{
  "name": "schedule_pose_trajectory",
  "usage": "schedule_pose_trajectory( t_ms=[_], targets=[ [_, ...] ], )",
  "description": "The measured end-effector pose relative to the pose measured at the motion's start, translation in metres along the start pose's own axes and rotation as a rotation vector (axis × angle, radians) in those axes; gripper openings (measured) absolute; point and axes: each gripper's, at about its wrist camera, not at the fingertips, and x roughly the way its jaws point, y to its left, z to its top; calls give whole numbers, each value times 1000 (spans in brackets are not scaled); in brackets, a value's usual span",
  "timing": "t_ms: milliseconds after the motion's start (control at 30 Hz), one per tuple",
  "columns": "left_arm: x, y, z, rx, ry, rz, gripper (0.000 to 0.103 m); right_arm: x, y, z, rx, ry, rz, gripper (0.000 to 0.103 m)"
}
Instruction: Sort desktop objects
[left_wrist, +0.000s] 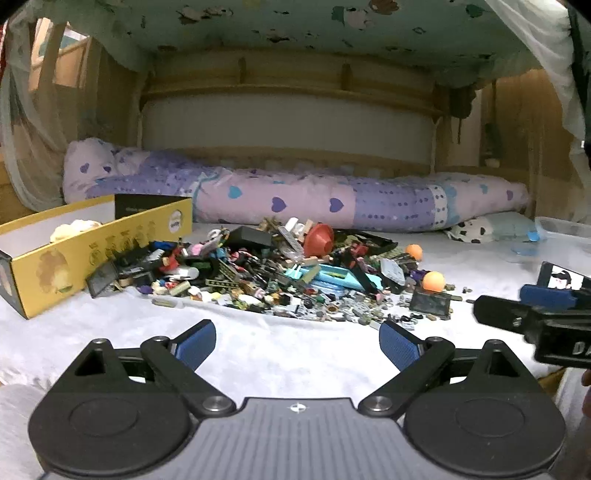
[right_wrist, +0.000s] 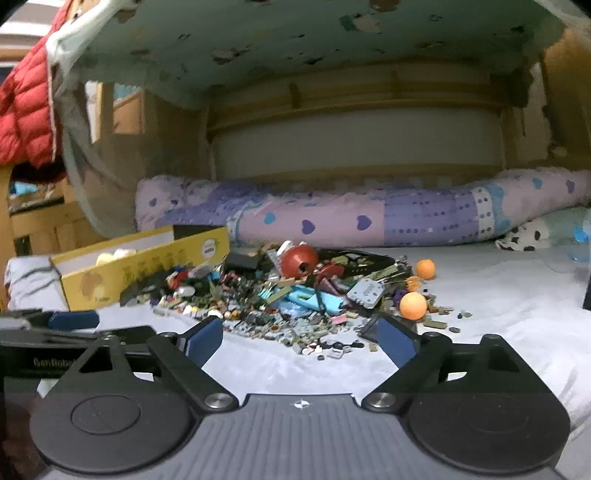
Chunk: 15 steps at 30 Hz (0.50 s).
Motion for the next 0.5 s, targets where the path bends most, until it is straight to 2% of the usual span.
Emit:
schedule_pose_trajectory(
  t_ms=[100, 200, 367, 433, 500],
  targets=[
    [7, -2, -2, 15, 20, -14, 96, 5, 2, -3, -15, 20, 12, 79],
    [14, -4, -5, 23, 47, -26, 96, 9, 1, -5, -3, 41, 31, 63],
    [21, -4, -9, 22, 69, -45, 96, 18, -2, -8, 23, 77, 46, 32],
    [24, -5, -10, 23, 75, -52, 96, 21, -5, -9, 37, 86, 54, 26],
    [24, -6, -10, 27, 62, -14, 96, 23, -7, -10, 49, 91, 56, 26]
  ],
)
